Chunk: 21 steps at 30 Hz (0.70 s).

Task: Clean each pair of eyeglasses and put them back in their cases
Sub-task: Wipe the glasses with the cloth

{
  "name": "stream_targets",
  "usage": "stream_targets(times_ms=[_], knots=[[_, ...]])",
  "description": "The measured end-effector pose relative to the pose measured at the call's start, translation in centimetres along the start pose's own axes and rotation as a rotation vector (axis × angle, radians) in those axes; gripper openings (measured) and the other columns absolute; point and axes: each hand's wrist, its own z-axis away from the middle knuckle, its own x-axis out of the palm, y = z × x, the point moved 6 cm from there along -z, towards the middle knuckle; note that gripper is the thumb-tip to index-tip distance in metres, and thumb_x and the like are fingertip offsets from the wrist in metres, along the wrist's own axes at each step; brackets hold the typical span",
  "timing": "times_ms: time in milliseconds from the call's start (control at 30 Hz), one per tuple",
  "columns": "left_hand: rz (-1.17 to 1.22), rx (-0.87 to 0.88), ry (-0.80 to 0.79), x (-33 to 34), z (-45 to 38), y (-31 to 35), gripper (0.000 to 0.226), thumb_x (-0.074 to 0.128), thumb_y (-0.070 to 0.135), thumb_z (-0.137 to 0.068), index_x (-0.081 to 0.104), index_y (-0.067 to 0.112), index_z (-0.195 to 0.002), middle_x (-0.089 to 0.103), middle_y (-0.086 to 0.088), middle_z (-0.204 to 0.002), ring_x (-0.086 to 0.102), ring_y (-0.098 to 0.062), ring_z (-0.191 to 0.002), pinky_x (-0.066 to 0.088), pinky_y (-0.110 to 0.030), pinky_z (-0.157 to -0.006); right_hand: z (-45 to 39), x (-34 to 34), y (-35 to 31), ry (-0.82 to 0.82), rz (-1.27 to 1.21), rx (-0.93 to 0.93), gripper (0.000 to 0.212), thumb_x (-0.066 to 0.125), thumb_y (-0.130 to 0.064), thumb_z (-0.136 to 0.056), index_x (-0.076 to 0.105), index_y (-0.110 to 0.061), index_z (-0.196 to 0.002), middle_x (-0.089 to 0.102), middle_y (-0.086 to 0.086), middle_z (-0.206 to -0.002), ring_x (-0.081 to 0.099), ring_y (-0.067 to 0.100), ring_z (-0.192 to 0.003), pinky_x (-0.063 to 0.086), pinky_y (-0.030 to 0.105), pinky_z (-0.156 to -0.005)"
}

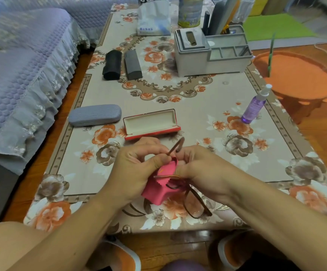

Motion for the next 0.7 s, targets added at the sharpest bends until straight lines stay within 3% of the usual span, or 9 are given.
stream_targets(times_ms=[67, 133, 233, 333, 400, 467, 567, 700], knots=[[-0.011, -0.006, 0.035, -0.3, 0.0, 0.3, 0.013, 0.078, 0.019, -0.074, 0.078, 0.013, -0.086, 0.071, -0.011, -0.090, 0.066, -0.013, -0.091, 0.051, -0.023, -0.085, 0.2, -0.1, -0.1, 0.021, 0.014, -0.016, 0.027, 0.072, -0.012, -0.081, 0.070, 0.010, -0.096, 0.068, 0.024, -0.083, 0.059, 0.031, -0.075, 0.047, 0.037, -0.071], [-0.068, 0.046, 0.045, -0.2, 0.2, 1.0, 0.010, 0.075, 0.016, -0.075, 0.077, 0.018, -0.085, 0.072, -0.009, -0.090, 0.067, -0.011, -0.092, 0.051, -0.019, -0.086, 0.6, -0.6, -0.6, 0.081, 0.080, -0.045, 0.010, 0.069, -0.007, -0.088, 0.077, -0.002, -0.092, 0.074, 0.020, -0.086, 0.065, 0.027, -0.077, 0.050, 0.035, -0.078], [-0.111, 0.074, 0.082, -0.7, 0.4, 1.3, 0.009, 0.074, 0.018, -0.079, 0.076, 0.020, -0.088, 0.073, -0.006, -0.094, 0.068, -0.007, -0.093, 0.050, -0.016, -0.086, 0.9, -3.2, -1.9, 0.288, 0.139, -0.113, 0.018, 0.063, -0.005, -0.094, 0.079, -0.011, -0.087, 0.077, 0.011, -0.082, 0.068, 0.016, -0.069, 0.051, 0.025, -0.067], [-0.170, 0.128, 0.156, -2.5, 0.3, 1.5, 0.011, 0.079, 0.025, -0.083, 0.076, 0.020, -0.092, 0.073, -0.003, -0.097, 0.067, -0.006, -0.096, 0.049, -0.016, -0.088, 1.8, -5.7, -4.1, 0.386, 0.243, -0.261, 0.016, 0.065, -0.012, -0.096, 0.078, -0.008, -0.088, 0.075, 0.014, -0.076, 0.065, 0.028, -0.061, 0.053, 0.031, -0.061], [-0.213, 0.168, 0.193, -3.2, 0.1, 1.9, 0.011, 0.079, 0.024, -0.083, 0.074, 0.023, -0.092, 0.072, 0.005, -0.094, 0.065, -0.003, -0.094, 0.048, -0.014, -0.087, 2.3, -5.4, -4.8, 0.350, 0.450, -0.364, 0.014, 0.067, -0.015, -0.096, 0.081, -0.012, -0.092, 0.076, 0.010, -0.078, 0.069, 0.030, -0.069, 0.059, 0.037, -0.071], [-0.206, 0.168, 0.241, -3.4, -0.1, 2.1, 0.013, 0.074, 0.018, -0.081, 0.073, 0.026, -0.091, 0.073, 0.015, -0.089, 0.064, 0.002, -0.092, 0.047, -0.012, -0.086, 2.7, -3.7, -4.6, 0.306, 0.770, -0.498, 0.014, 0.069, -0.014, -0.094, 0.081, -0.021, -0.099, 0.077, -0.005, -0.093, 0.070, 0.016, -0.085, 0.057, 0.037, -0.081], [-0.202, 0.182, 0.285, -3.4, -0.1, 2.1, 0.017, 0.072, 0.016, -0.080, 0.072, 0.029, -0.091, 0.071, 0.025, -0.088, 0.064, 0.005, -0.090, 0.047, -0.010, -0.085, 2.5, -1.3, -3.5, 0.297, 1.175, -0.704, 0.022, 0.071, -0.007, -0.088, 0.078, -0.017, -0.107, 0.069, -0.008, -0.098, 0.059, 0.011, -0.090, 0.052, 0.030, -0.074], [-0.231, 0.206, 0.301, -2.9, 0.5, 2.4, 0.014, 0.071, 0.019, -0.082, 0.073, 0.029, -0.092, 0.071, 0.017, -0.087, 0.064, 0.001, -0.090, 0.047, -0.012, -0.084, 2.3, -0.5, -3.8, 0.407, 1.385, -0.799, 0.005, 0.071, -0.013, -0.089, 0.075, -0.012, -0.093, 0.065, 0.000, -0.084, 0.054, 0.023, -0.078, 0.049, 0.040, -0.068]])
